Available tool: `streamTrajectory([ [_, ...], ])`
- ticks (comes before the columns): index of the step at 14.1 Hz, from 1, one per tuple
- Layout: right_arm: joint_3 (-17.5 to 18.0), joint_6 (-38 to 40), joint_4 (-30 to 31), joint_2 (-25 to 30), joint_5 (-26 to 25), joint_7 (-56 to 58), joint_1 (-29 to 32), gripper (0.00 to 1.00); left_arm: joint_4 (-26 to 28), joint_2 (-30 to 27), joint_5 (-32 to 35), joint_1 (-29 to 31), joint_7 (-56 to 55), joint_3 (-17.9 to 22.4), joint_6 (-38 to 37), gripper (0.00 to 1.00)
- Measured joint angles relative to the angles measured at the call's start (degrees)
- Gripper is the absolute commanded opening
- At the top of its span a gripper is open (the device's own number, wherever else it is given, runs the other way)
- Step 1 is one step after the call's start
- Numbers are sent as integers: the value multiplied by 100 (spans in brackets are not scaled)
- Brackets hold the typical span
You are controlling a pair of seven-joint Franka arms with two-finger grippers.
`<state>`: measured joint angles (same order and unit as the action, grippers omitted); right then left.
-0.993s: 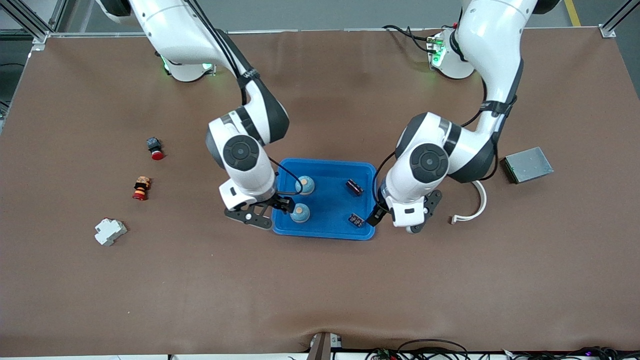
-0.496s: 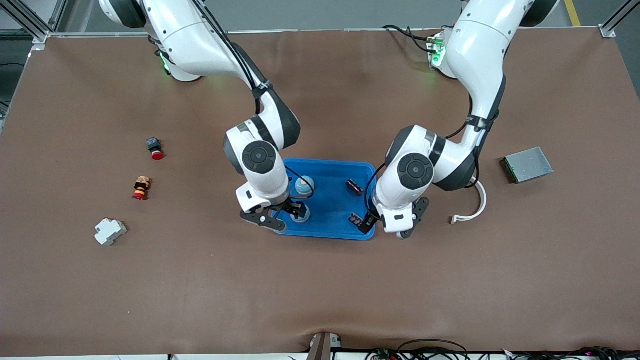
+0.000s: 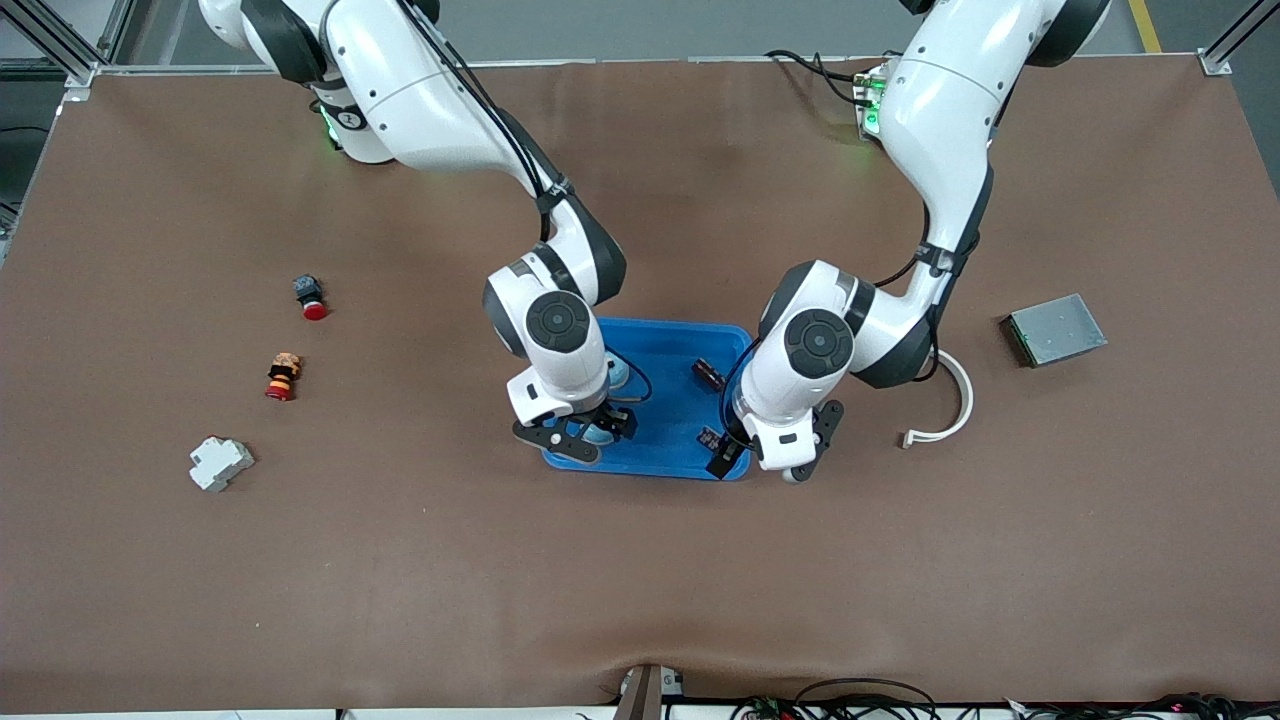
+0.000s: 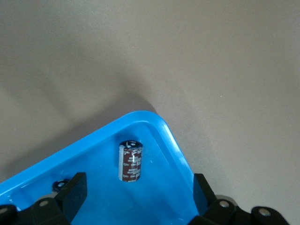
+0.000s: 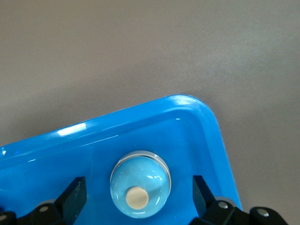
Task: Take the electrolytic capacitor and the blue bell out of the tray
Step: 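Close the right gripper on the bell while the left gripper grips the capacitor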
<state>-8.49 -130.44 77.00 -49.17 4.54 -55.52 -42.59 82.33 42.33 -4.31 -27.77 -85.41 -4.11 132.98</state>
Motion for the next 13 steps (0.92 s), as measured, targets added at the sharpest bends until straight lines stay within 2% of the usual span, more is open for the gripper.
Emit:
streamTrajectory([
  [13, 1, -168, -73, -274, 0, -10, -131, 98, -6, 480, 0, -172, -263, 7, 452, 100],
])
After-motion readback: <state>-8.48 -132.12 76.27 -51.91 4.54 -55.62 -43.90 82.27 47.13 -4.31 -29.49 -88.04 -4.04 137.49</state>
